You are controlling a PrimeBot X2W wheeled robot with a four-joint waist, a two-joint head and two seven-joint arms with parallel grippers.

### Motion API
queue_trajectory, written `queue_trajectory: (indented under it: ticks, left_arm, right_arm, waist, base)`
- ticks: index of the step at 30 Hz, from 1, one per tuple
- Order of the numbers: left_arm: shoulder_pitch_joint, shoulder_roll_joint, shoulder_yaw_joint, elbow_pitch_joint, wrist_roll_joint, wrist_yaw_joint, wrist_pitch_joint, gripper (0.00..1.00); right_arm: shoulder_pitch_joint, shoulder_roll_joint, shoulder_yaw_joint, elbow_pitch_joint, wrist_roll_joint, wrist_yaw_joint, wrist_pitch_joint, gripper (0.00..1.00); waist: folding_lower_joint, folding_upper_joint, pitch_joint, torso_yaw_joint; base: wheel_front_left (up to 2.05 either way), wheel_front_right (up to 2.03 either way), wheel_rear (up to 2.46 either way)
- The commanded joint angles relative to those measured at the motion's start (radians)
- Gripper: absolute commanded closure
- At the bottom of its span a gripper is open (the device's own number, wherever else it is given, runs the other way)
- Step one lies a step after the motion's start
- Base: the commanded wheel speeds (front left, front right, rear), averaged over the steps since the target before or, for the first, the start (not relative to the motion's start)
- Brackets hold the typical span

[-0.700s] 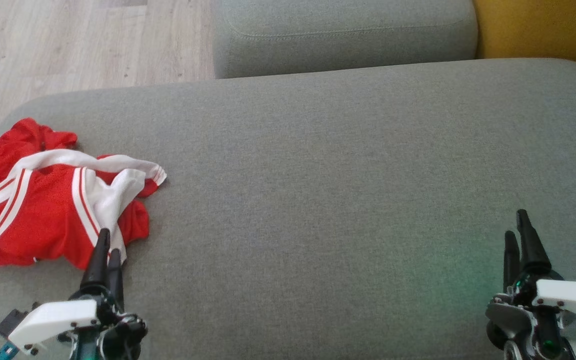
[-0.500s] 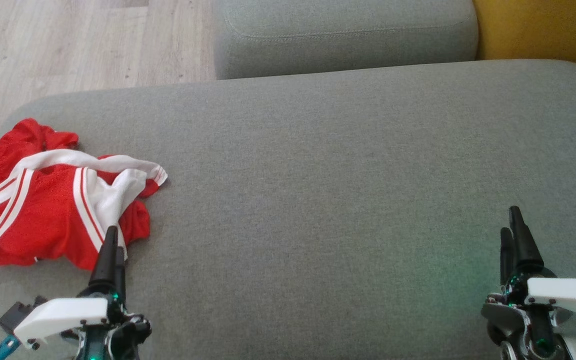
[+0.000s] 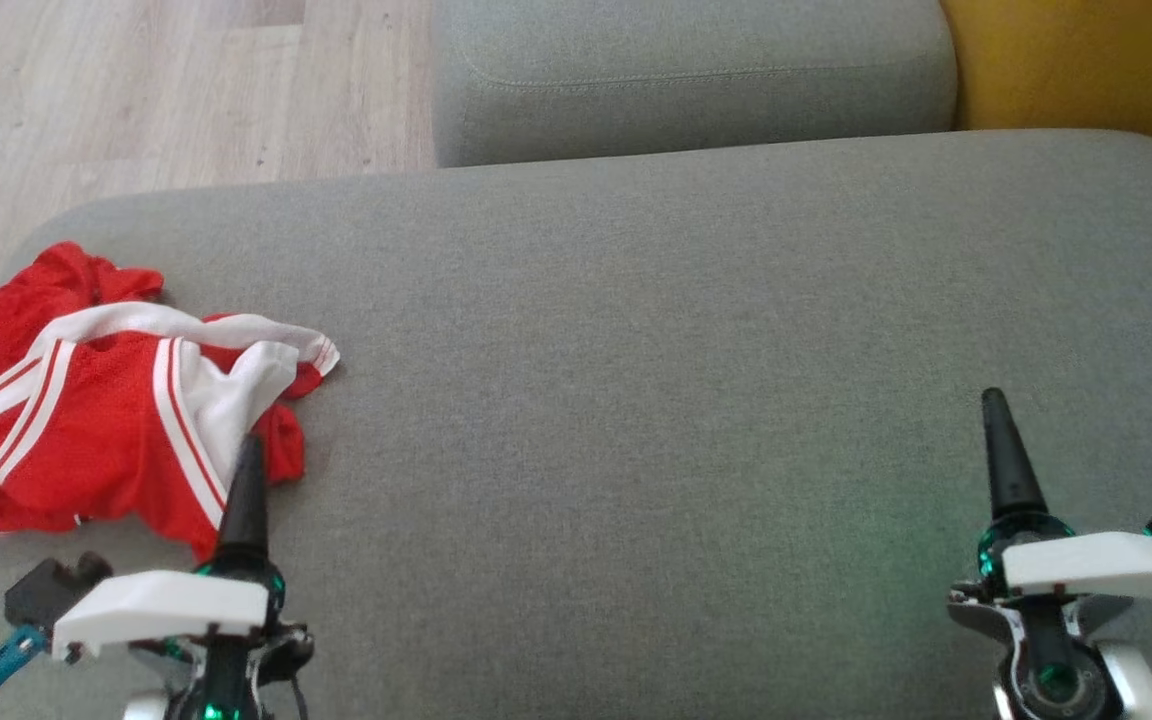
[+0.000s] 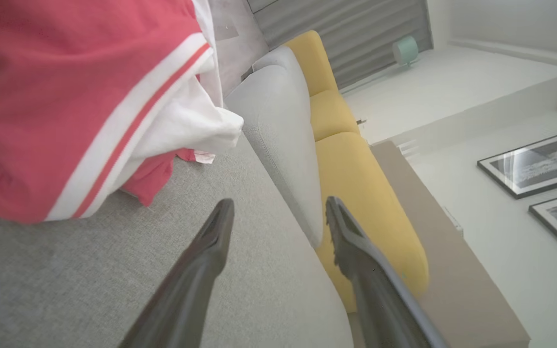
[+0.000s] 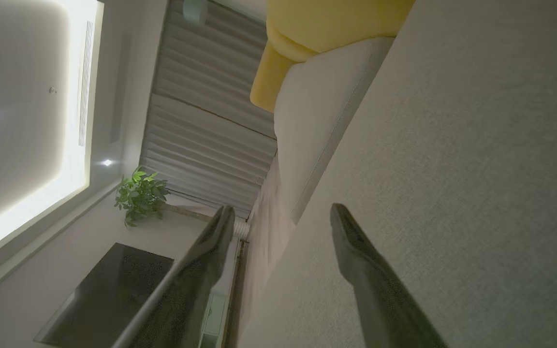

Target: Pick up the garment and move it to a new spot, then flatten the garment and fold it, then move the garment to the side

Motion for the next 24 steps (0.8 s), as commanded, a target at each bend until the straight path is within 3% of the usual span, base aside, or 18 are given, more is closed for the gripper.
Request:
queue_trajectory:
  ticks: [1,12,24]
  left_arm:
    - [-0.057,0.013,-0.002,-0.046,0.055,0.010,-0.012,0.00]
    - [-0.052,0.015,-0.053,-0.048,0.308,0.051,-0.050,0.00]
    - [-0.058,0.017,-0.076,-0.044,0.499,0.105,-0.083,0.00]
  right_arm:
    - [-0.054,-0.021,0.021,-0.045,-0.053,0.003,-0.014,0.00]
    - [-0.069,-0.056,0.106,-0.044,-0.323,0.004,-0.052,0.00]
    - [-0.064,-0.056,0.125,-0.033,-0.481,0.005,-0.084,0.00]
  waist:
    - [0.0000,0.0000,-0.003,0.000]
    - [0.0000,0.0000,-0.013,0.005]
    - [0.0000,0.0000,-0.019,0.009]
  base:
    - [0.00,0.00,0.00]
    - [0.00,0.00,0.00]
    - [0.00,0.00,0.00]
